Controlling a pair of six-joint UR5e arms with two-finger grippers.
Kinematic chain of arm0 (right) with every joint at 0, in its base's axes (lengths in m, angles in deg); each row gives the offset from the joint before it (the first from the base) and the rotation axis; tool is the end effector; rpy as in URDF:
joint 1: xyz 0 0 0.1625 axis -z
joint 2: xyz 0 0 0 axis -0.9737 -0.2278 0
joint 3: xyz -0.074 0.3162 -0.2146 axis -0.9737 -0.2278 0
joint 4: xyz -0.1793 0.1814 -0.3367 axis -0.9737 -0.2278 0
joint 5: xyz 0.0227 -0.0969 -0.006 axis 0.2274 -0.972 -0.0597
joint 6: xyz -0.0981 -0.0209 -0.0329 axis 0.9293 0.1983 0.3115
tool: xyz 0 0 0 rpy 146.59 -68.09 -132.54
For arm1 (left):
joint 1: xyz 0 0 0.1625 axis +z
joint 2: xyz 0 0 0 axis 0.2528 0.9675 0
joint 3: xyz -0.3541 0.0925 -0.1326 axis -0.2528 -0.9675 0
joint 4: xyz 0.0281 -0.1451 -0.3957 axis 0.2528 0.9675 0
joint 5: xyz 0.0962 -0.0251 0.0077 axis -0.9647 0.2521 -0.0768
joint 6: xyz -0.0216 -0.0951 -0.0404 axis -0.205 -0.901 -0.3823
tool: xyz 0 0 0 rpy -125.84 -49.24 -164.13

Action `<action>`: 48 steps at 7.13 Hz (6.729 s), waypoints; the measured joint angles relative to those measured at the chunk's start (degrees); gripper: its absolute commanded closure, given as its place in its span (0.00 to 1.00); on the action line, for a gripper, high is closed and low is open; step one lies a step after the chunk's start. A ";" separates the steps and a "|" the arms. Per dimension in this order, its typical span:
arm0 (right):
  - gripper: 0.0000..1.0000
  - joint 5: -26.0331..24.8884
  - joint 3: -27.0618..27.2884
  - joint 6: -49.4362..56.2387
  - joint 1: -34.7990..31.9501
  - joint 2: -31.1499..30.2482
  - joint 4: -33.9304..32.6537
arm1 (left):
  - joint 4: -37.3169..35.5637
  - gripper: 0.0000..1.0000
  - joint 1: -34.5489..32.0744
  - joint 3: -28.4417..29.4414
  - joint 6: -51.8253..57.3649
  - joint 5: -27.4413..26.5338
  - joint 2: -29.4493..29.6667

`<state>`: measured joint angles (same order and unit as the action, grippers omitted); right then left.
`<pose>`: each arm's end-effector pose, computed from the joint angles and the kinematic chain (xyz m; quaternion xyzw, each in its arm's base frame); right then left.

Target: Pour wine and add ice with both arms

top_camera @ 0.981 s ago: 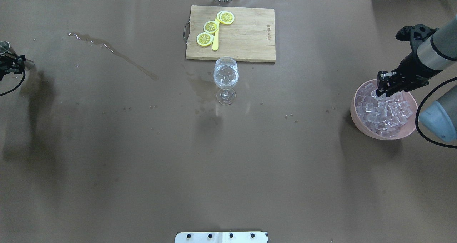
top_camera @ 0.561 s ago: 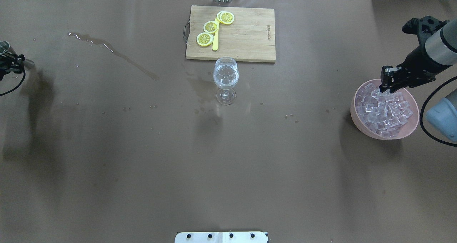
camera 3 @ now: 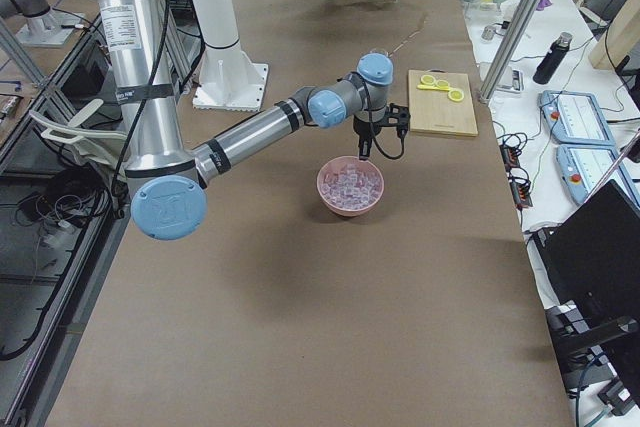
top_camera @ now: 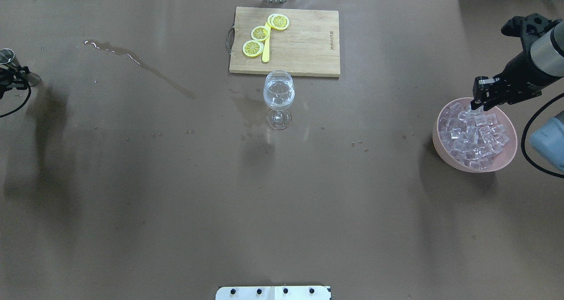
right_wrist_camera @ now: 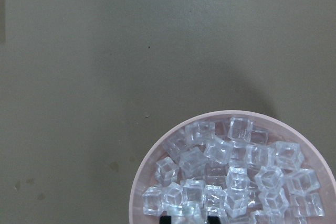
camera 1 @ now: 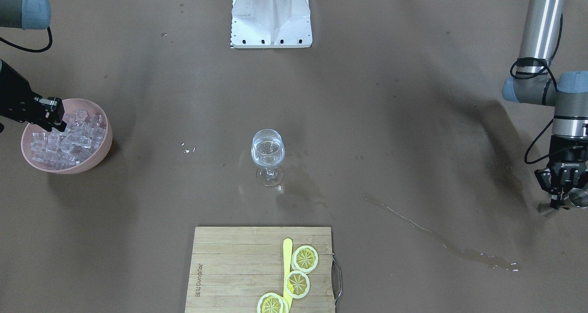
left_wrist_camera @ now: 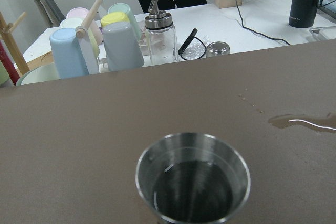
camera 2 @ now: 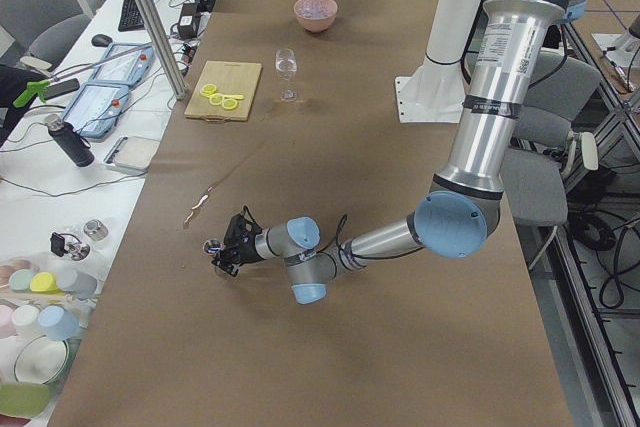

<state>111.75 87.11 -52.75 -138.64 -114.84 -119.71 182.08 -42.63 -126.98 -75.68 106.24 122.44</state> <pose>-0.1946 -0.5016 0.3727 -0.0032 -0.4063 0.0389 0.9129 0.1851 -0.5561 0.6903 0.4571 0.3125 -0.1229 0.8236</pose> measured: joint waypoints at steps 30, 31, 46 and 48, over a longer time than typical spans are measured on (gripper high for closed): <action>0.83 -2.05 2.32 -5.54 3.03 10.54 -11.06 | -100.39 1.00 32.36 -56.91 4.81 -32.64 29.38; 0.83 -2.10 2.32 -5.56 3.25 10.53 -11.06 | -102.99 1.00 32.64 -56.58 4.81 -33.27 30.96; 0.83 -2.84 2.59 -6.94 5.00 10.60 -10.80 | -114.98 1.00 34.07 -41.94 4.90 -39.87 40.45; 0.83 -2.78 2.70 -6.96 4.98 10.61 -10.80 | -117.82 1.00 34.19 -41.45 4.88 -40.64 41.69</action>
<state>108.97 89.81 -59.71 -133.66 -104.23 -130.51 64.26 -8.45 -168.43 -70.80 65.60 164.14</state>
